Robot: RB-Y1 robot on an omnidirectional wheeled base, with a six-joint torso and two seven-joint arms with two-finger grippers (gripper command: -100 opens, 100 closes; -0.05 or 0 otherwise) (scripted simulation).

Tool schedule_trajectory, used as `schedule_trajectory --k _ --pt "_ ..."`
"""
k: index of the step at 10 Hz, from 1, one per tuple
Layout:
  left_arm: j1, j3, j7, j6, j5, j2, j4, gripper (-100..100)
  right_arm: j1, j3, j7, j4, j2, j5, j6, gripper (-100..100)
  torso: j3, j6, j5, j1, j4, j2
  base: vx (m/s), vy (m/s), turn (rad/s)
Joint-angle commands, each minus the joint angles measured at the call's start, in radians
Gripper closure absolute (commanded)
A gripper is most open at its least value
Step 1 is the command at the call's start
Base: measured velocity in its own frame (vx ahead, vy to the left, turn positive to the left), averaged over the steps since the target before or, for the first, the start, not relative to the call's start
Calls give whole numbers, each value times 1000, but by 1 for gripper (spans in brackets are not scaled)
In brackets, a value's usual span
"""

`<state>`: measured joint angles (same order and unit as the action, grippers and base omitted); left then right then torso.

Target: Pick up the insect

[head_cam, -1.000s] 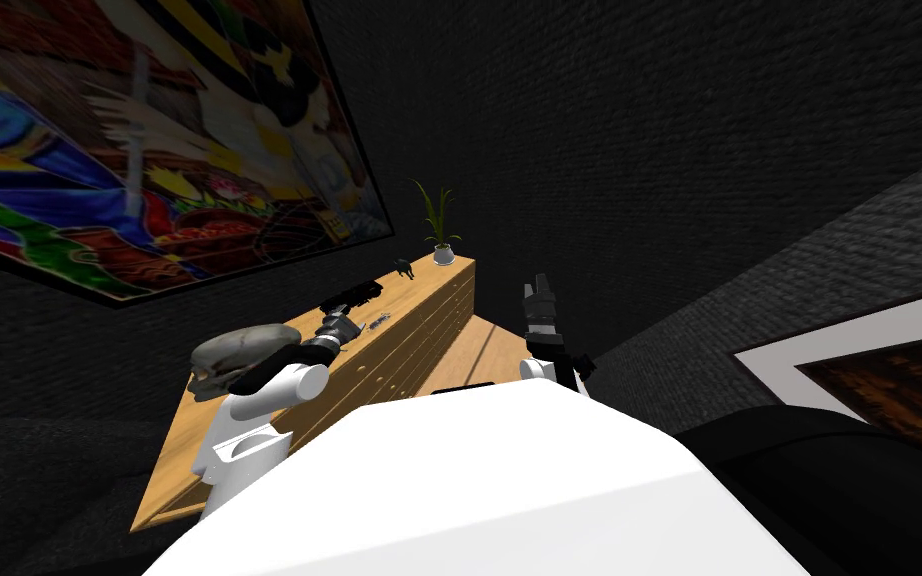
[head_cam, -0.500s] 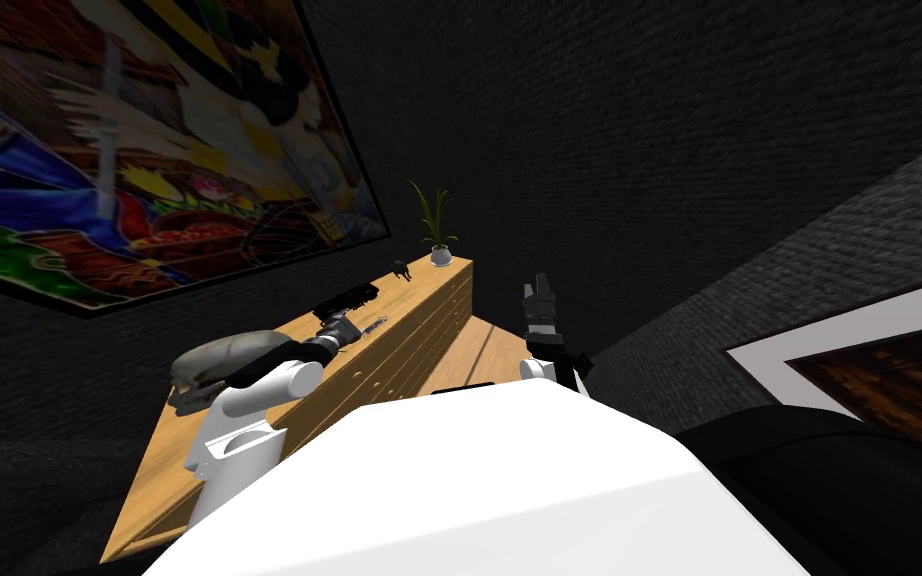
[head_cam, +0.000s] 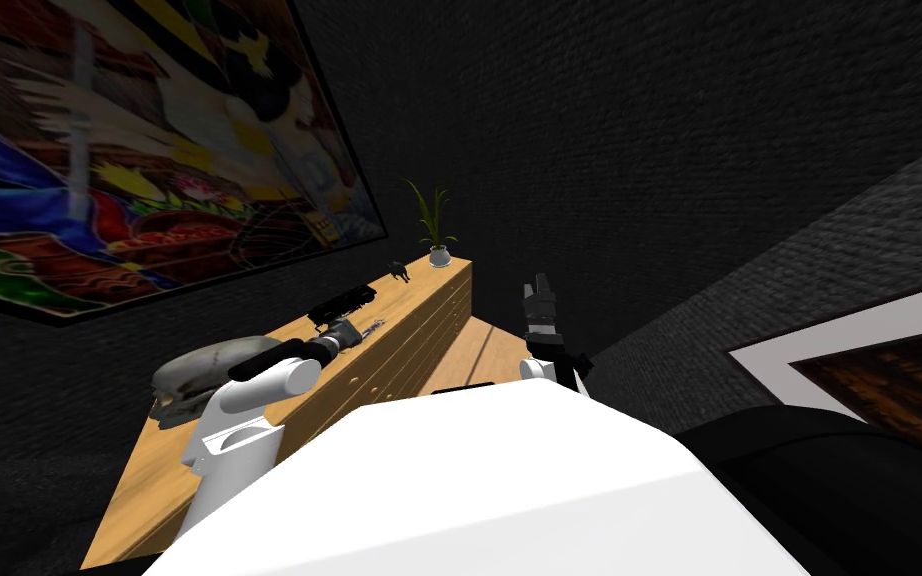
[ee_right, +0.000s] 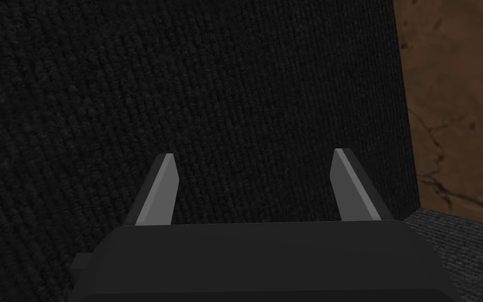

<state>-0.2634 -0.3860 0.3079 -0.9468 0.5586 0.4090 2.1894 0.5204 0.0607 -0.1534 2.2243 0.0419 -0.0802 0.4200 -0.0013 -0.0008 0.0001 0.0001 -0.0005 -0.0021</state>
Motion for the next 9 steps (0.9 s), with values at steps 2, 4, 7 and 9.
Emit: schedule_trajectory --k 2,4,7,9 --pt "13 -6 20 -75 22 22 -9 -100 0 0 0 0 0 0 0 0 0 0 0 0 0 -1 43 -5 -28" --pt "24 -7 38 -126 38 42 -19 -100 0 0 0 0 0 0 0 0 0 0 0 0 0 0 34 8 -9" --pt "35 -7 57 -205 51 61 -29 -100 0 0 0 0 0 0 0 0 -2 0 0 0 -1 -3 67 -4 -10" --pt "45 -4 75 -255 62 80 -39 -100 0 0 0 0 0 0 0 0 -1 0 0 0 0 -1 45 5 0"
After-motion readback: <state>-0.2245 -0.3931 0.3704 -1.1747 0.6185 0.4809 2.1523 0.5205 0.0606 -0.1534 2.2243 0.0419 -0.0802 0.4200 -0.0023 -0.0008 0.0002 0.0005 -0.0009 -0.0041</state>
